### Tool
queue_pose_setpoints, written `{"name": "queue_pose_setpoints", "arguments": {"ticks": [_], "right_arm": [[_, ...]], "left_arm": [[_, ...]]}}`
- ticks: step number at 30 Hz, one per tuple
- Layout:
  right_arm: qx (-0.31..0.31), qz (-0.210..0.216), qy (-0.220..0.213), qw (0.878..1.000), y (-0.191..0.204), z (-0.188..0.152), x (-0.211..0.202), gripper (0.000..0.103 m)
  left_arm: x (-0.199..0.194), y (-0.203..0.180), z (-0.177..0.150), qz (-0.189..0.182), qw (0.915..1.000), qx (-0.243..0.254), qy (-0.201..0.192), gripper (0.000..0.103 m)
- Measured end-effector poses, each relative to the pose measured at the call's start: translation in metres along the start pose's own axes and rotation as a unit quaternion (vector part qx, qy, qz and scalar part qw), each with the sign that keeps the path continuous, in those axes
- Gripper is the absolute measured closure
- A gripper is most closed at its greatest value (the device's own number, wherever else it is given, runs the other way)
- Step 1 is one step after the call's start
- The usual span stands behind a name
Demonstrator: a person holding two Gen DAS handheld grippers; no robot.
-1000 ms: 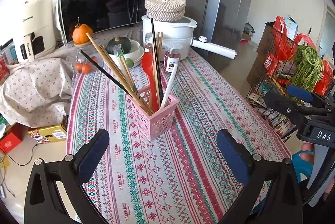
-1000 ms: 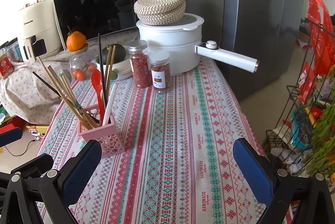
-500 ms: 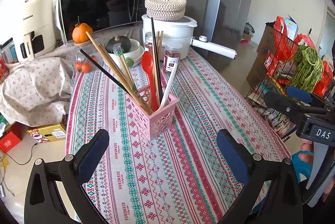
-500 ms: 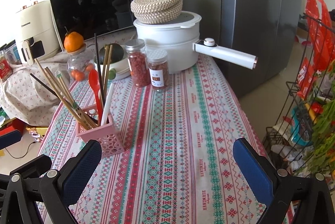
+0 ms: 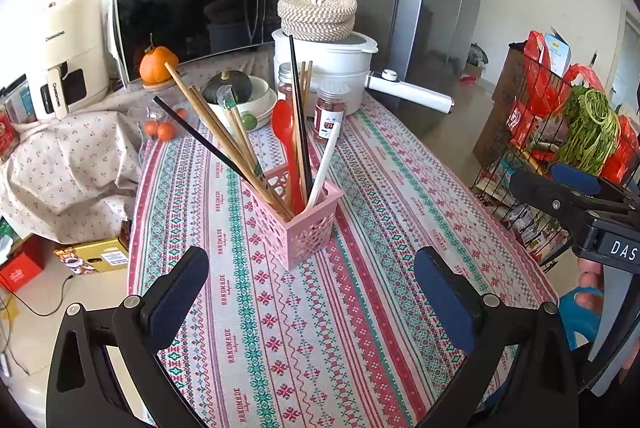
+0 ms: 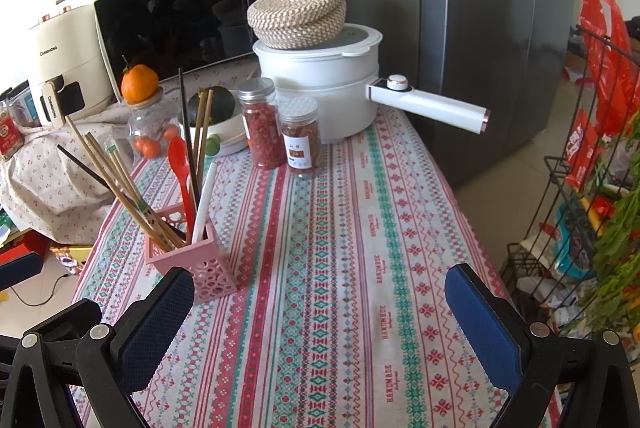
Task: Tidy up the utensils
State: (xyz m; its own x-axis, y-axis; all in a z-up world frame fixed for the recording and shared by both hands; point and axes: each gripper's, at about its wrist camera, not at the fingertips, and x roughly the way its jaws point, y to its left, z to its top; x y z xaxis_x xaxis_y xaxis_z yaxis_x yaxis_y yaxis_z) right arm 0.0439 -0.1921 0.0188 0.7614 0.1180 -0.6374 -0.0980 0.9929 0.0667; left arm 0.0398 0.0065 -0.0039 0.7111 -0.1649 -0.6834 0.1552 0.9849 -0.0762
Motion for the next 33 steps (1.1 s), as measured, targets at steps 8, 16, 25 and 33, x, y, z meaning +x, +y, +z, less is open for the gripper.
{"name": "queue_pose_setpoints", "arguments": {"ticks": [8,16,25,33], "right_arm": [[0.001,-0.001,0.0,1.0,0.0009,0.0008,0.0004,0.0],[-0.001,0.0,0.004,1.0,0.0034,0.0,0.0019,0.0],[0.003,0.0,0.007,1.0,0.0019,0.0001,0.0029,0.0],[0.004,0.0,0.012,1.0,0.0034,-0.0001,0.006,0.0]], "left_arm": [[-0.0015,0.0038,-0.0001,0.003,1.0,-0.003,-0.002,0.0],[-0.0028,0.0044,0.0002,0.006,1.0,-0.001,-0.003,0.0],[-0.0025,0.0022,-0.0004,0.011,0.9999,0.005,-0.004,0.0],[-0.0047,-0.0002,0.0,-0.008,0.9999,0.009,-0.007,0.0]]}}
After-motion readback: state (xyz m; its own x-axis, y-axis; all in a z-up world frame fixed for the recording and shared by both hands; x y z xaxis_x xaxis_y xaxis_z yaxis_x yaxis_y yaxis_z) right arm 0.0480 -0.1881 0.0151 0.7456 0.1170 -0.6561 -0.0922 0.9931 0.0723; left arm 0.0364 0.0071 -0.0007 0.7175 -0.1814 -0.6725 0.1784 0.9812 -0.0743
